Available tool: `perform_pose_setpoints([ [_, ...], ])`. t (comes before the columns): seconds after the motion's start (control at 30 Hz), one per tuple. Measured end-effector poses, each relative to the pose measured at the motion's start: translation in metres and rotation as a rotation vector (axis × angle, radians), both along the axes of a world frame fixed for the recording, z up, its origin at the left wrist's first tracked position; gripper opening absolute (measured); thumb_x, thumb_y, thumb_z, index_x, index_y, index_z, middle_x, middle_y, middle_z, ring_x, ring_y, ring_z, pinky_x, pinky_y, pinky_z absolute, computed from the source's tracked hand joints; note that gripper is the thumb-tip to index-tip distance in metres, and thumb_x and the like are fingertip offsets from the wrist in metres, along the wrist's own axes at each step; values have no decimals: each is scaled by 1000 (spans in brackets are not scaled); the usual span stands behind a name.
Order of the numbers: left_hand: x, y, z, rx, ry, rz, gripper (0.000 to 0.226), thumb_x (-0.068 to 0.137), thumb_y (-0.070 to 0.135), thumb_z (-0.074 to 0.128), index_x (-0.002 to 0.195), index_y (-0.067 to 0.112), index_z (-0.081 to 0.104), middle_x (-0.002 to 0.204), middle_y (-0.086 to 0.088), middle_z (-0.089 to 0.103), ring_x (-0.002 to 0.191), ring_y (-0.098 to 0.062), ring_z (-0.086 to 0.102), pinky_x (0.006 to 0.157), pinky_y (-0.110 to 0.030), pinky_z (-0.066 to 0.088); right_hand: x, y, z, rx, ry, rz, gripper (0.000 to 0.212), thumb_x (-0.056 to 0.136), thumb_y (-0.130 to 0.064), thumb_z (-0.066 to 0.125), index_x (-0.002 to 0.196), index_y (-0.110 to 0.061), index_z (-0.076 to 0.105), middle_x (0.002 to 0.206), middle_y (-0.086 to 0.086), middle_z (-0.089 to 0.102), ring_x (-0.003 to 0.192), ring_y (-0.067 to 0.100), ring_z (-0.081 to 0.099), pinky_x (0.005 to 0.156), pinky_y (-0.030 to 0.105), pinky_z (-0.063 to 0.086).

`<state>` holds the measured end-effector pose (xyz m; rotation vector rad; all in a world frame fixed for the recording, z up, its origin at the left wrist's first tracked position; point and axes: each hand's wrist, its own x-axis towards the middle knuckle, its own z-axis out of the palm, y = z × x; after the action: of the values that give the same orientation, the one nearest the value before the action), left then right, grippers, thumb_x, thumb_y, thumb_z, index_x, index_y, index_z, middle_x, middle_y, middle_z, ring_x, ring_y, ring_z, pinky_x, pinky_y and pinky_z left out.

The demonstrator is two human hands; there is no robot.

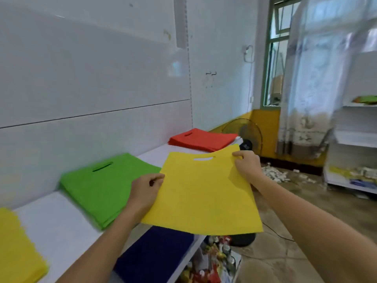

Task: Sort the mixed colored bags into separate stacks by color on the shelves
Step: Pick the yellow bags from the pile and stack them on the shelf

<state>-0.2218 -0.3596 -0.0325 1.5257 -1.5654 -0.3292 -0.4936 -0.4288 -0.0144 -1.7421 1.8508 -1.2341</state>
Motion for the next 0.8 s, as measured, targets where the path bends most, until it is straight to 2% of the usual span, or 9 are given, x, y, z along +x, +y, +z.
perform_pose_setpoints([
  [0.03,-22,-13,-4,6,-8,-39,25,92,12,54,114,12,66,119,-4,64,97,-9,53,87,-18,37,-25,-1,-2,13,8,-51,42,91,1,40,129,-8,55,127,16,55,65,18,49,50,26,36],
  [0.07,-44,-24,-7,14,-19,-76,26,93,13,53,116,12,65,121,-5,63,99,-10,53,87,-18,37,-50,-1,-4,22,20,-98,41,92,0,40,129,-7,55,132,15,52,81,24,54,59,28,43],
  [0.13,-88,-46,-14,38,-44,-150,28,95,16,50,120,14,62,124,-4,60,102,-13,53,87,-21,39,-97,-3,-7,38,34,-186,38,94,-4,41,129,-7,55,137,13,49,112,30,50,82,33,43],
  [0.17,-111,-56,-17,56,-51,-184,29,95,17,49,121,14,61,126,-4,59,106,-15,54,89,-24,40,-120,-5,-9,45,35,-222,37,95,-5,40,128,-6,56,137,13,49,117,30,48,84,33,42],
  [0.27,-176,-83,-28,109,-51,-282,32,96,21,47,126,14,58,131,-1,55,117,-17,51,93,-25,38,-184,-17,-18,61,32,-282,36,96,-6,39,128,-2,55,133,15,51,114,32,50,80,32,40],
  [0.37,-236,-109,-45,139,-77,-373,38,96,23,48,133,13,50,136,-1,49,123,-17,46,101,-30,38,-242,-28,-32,97,18,-325,38,93,-3,41,129,-1,53,134,16,50,122,32,45,100,38,39],
  [0.43,-271,-124,-59,179,-90,-405,43,96,25,48,137,15,45,138,-1,46,125,-18,44,104,-35,38,-276,-34,-40,125,11,-355,39,91,-2,45,130,-1,52,134,17,50,124,32,44,104,42,38],
  [0.67,-366,-173,-102,273,-154,-468,48,96,22,48,141,11,37,146,-6,37,135,-21,33,108,-32,29,-358,-62,-76,207,27,-462,42,89,-2,52,130,0,51,135,17,50,125,31,45,103,39,37],
  [0.8,-391,-213,-130,331,-123,-490,46,95,21,49,139,13,41,144,-5,41,130,-21,39,108,-36,35,-384,-93,-101,258,24,-489,42,89,-3,54,130,0,52,133,18,52,122,32,48,100,39,40],
])
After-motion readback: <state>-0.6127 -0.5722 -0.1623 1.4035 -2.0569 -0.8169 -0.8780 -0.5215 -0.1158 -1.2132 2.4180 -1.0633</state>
